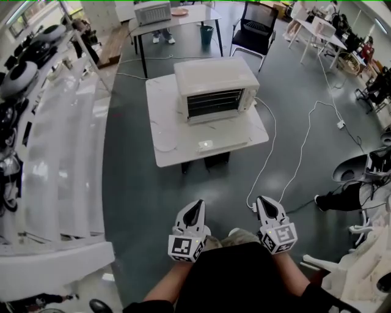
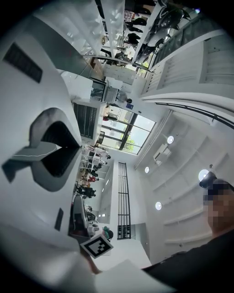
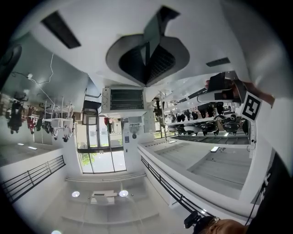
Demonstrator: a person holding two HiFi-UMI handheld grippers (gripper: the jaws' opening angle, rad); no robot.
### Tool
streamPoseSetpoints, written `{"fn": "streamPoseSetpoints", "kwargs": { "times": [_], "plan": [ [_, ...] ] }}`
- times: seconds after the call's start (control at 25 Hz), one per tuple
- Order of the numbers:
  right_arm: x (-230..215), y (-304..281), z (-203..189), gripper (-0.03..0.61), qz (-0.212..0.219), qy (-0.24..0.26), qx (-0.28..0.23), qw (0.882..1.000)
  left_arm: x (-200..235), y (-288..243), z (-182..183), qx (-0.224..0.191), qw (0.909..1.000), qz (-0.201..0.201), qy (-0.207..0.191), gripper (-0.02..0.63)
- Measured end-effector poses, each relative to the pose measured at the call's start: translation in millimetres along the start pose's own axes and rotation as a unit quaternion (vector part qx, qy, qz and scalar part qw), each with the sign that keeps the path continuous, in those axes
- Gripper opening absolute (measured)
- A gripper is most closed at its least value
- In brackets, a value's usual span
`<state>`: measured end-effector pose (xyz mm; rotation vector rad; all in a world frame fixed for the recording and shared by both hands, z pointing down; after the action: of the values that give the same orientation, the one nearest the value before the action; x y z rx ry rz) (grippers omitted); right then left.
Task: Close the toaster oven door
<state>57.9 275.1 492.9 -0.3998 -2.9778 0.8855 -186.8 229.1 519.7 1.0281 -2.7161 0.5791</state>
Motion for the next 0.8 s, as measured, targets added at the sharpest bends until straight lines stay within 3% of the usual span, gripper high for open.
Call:
{"fn": "streamPoseSetpoints", "kwargs": {
  "times": [0.32,0.8],
  "plan": [
    [-5,-44,10,0.02,0.036,0.011,0.005,0.999,24,-10,1,-0.003,0.9992,0.039,0.01,0.017],
    [-96,-134,70,0.02,0.098,0.034,-0.023,0.994,34,-113,30,0.003,0.995,0.098,0.019,0.017]
  ]
}}
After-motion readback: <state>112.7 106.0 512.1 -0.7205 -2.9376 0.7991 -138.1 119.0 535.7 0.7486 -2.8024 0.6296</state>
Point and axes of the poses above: the fingertips, and each gripper's own axes: y backward along the fingers, x to its left, z out of its top, the point moved 6 cm from there along y, backward along the fingers, and after that the axes turned 11 degrees about x, right-handed, at the moved point
